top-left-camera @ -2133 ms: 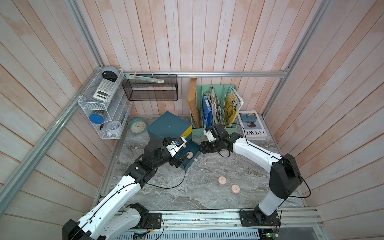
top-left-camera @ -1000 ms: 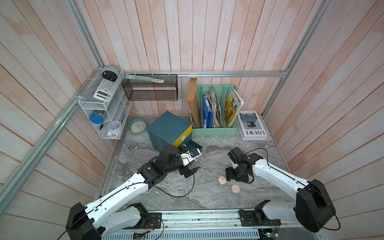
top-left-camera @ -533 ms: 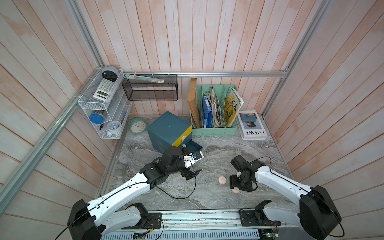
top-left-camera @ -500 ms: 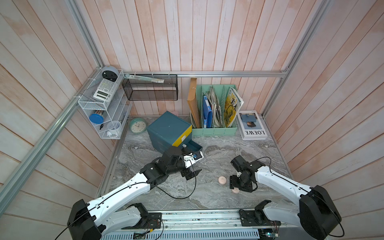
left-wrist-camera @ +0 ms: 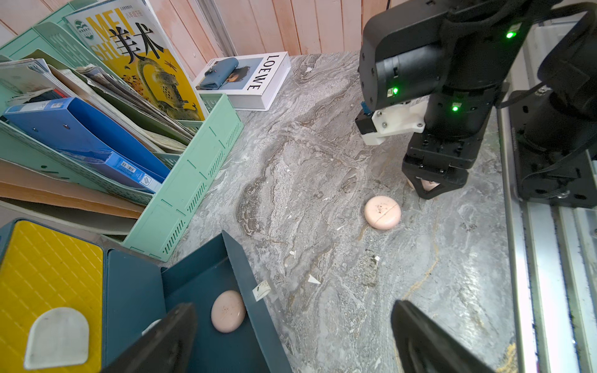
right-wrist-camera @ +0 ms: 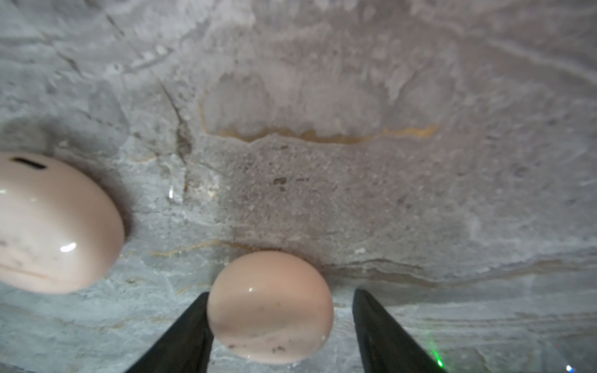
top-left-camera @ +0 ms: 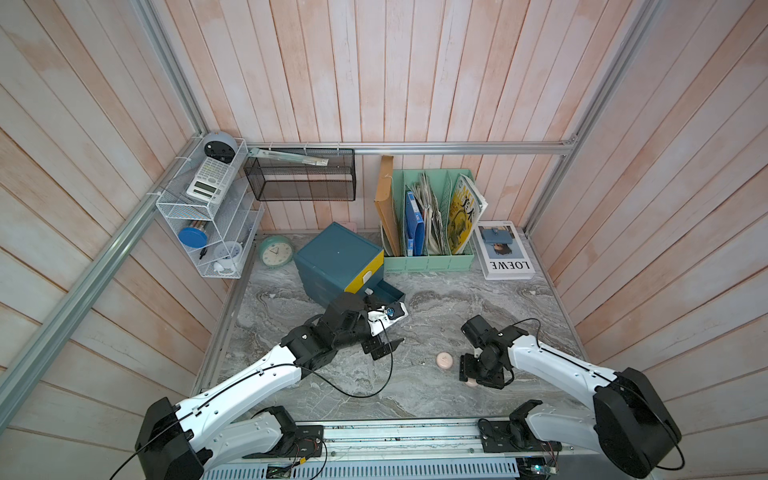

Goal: Put the bluetooth earphones in the drawer according to color
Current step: Pick up the Bluetooth earphone from the center of the board.

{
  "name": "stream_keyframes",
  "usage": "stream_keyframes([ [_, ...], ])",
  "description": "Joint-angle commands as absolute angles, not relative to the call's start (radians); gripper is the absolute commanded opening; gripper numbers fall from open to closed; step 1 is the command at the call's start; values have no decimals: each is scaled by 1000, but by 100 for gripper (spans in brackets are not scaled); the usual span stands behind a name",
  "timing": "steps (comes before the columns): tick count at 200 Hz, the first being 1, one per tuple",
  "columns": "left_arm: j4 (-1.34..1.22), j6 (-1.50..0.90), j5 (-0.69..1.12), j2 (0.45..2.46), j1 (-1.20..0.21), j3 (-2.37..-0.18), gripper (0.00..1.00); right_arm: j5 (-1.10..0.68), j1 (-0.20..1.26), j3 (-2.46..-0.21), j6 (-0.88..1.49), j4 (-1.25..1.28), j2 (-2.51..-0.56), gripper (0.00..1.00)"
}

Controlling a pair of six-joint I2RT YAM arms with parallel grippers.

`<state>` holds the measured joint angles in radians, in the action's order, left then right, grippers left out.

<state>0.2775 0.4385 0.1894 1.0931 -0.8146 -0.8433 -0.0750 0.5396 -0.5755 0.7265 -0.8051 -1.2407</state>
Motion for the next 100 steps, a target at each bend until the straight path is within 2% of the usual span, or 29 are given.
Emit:
stream_keyframes([
  [1,287,450,176,1101,-821,-862,100,-60,535,-563,731,-759,-1278,71],
  [46,290,452,169,1104,-821,-864,100,-49,538,-571,723,-761,-1295,64],
  [100,290,456,153,1102,-821,-863,100,-31,543,-586,729,-767,-1261,51],
])
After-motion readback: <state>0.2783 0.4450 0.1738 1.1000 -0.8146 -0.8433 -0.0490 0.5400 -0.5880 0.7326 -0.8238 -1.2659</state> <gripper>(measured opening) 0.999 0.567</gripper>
